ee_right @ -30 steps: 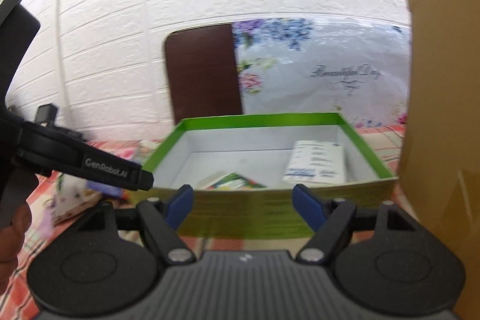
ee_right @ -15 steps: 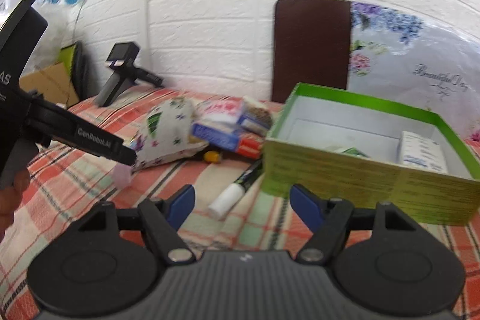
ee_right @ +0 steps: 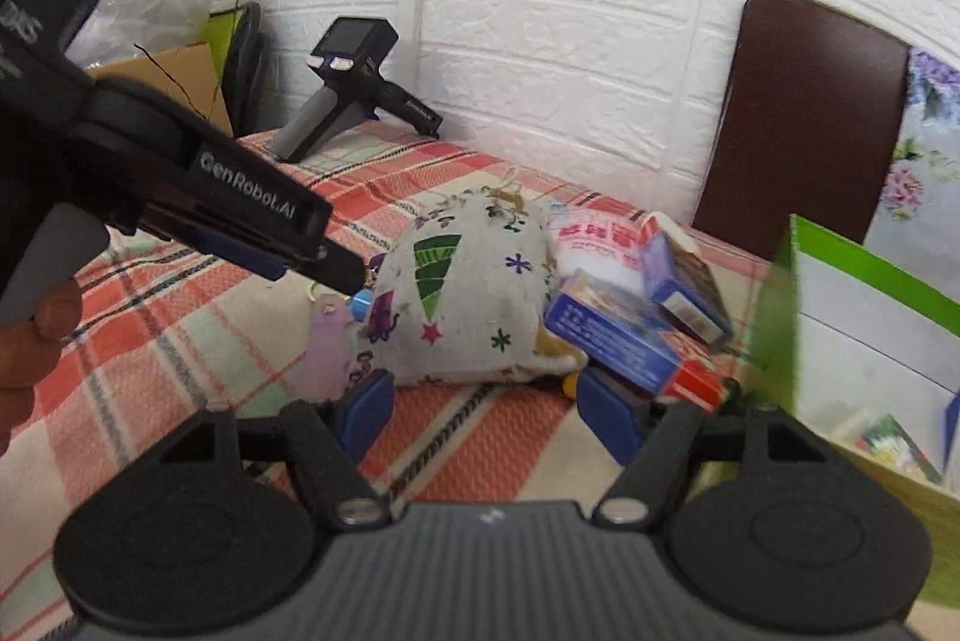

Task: Organize objects
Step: 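Reach the left tool to the floral drawstring pouch and grasp it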

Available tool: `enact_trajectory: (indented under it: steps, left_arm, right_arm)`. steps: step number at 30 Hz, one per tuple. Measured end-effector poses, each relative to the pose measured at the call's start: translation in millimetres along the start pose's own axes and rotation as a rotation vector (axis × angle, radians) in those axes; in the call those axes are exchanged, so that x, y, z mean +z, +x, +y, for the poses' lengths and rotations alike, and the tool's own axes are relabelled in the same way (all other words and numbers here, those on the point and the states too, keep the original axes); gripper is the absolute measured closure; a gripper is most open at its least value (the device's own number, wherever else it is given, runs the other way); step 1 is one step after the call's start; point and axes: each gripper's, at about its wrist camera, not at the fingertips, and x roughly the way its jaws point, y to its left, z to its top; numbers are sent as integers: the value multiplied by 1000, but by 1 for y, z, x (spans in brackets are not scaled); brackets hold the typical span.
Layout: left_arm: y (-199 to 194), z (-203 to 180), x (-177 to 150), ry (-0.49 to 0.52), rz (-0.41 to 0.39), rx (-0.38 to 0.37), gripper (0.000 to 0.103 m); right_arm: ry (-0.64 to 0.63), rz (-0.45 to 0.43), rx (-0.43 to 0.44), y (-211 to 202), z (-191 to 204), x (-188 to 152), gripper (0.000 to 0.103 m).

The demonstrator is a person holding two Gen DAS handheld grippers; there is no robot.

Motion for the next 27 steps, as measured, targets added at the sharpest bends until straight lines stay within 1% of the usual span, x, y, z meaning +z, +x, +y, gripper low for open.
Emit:
enact_trajectory:
  steps: [2, 3, 4, 5, 6, 7, 9, 10, 11, 12, 13, 14, 15, 16, 18, 20, 21, 24, 26, 27]
  left_arm:
    - [8, -5, 5, 19, -4, -14, 49]
    - [11, -8, 8, 29, -10, -12, 47]
    - [15, -9, 10, 38, -17, -4, 42]
    - [18, -10, 12, 42, -20, 2, 39]
    - [21, -8, 15, 34, -18, 7, 32]
    - [24, -5, 17, 12, -11, 6, 23]
    - [27, 6, 18, -56, 7, -31, 21]
    - [30, 11, 17, -101, 17, -55, 21]
    - [32, 15, 16, -141, 28, -78, 22]
    - [35, 15, 14, -168, 41, -103, 31]
    - [36, 14, 13, -172, 48, -141, 47]
    - [34, 11, 13, -158, 39, -134, 52]
    - [31, 7, 14, -127, 36, -163, 80]
    - [25, 3, 14, -101, 33, -162, 82]
    - [12, 1, 8, -63, 25, -145, 85]
    - [-5, 2, -1, -48, 17, -158, 85]
    - [-14, 4, -7, -47, 19, -168, 85]
    - [-41, 9, -27, -34, 35, -194, 85]
    - [-58, 9, -44, -10, 52, -196, 85]
    - [-64, 8, -52, 1, 63, -194, 85]
  right_arm:
    - [27, 12, 8, 11, -4, 3, 32]
    - [37, 12, 13, 14, -6, 4, 30]
    - [44, 10, 24, 18, -8, 5, 28]
    - [47, 10, 29, 20, -10, 5, 24]
    - [50, 15, 32, 24, -11, 5, 17]
    - [60, 22, 38, 27, -14, 5, 14]
    - [99, 23, 57, 32, -19, 6, 9]
    - [105, 15, 61, 33, -19, 8, 9]
    - [106, 14, 69, 35, -20, 10, 9]
    - [104, 6, 83, 35, -18, 12, 18]
    - [98, -7, 91, 33, -13, 16, 27]
    - [75, -24, 76, 28, -6, 18, 36]
    - [38, -43, 64, 22, 3, 21, 46]
    - [-7, -70, 44, 13, 14, 23, 48]
    - [-64, -117, 42, -9, 32, 24, 55]
    - [-78, -134, 57, -29, 47, 20, 57]
    - [-71, -131, 77, -38, 52, 17, 56]
    - [-50, -110, 177, -69, 67, 1, 57]
    - [-58, -78, 242, -85, 78, -12, 56]
    - [-57, -54, 269, -88, 79, -17, 54]
